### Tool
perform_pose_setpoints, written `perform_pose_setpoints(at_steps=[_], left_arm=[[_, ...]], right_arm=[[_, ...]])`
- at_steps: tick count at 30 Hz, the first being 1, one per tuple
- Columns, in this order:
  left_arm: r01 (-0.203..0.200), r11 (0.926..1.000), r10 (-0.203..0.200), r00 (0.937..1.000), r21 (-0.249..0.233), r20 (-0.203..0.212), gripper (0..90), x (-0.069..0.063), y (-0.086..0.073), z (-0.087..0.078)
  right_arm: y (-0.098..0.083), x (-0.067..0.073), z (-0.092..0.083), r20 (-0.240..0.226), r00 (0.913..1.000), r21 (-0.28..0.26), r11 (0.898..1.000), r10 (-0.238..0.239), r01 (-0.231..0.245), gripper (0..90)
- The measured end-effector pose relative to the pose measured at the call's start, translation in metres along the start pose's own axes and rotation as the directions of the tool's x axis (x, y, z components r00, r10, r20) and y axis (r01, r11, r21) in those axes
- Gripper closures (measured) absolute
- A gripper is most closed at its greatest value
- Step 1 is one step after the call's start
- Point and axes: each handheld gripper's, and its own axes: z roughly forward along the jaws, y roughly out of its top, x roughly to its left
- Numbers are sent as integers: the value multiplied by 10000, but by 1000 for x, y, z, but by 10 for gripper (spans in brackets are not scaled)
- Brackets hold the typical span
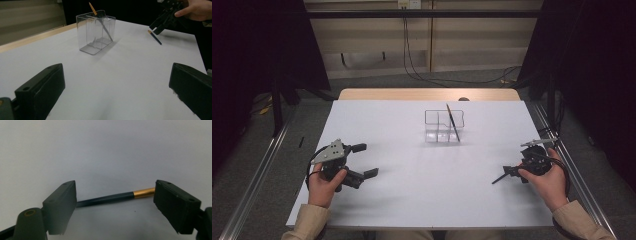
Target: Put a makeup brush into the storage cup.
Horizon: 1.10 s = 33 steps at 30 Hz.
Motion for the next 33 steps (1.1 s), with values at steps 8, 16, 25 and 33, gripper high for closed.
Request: perform_pose_setpoints(at_steps=[8,16,25,33], left_arm=[[-12,10000,12,10000,8,55,4,-1,1,1],[-17,10000,17,10000,-36,29,4,-2,1,0],[73,10000,-73,10000,-3,41,4,-1,-1,0],[83,10000,-83,9999,44,127,4,0,-2,3]], right_arm=[[-6,-1,5,221,9995,409,9988,244,-253,244],[0,5,10,442,9989,511,9986,-170,148,269],[18,-4,2,470,9920,132,9929,1171,-1178,229],[55,8,36,1249,9818,-344,9896,1428,-1396,166]])
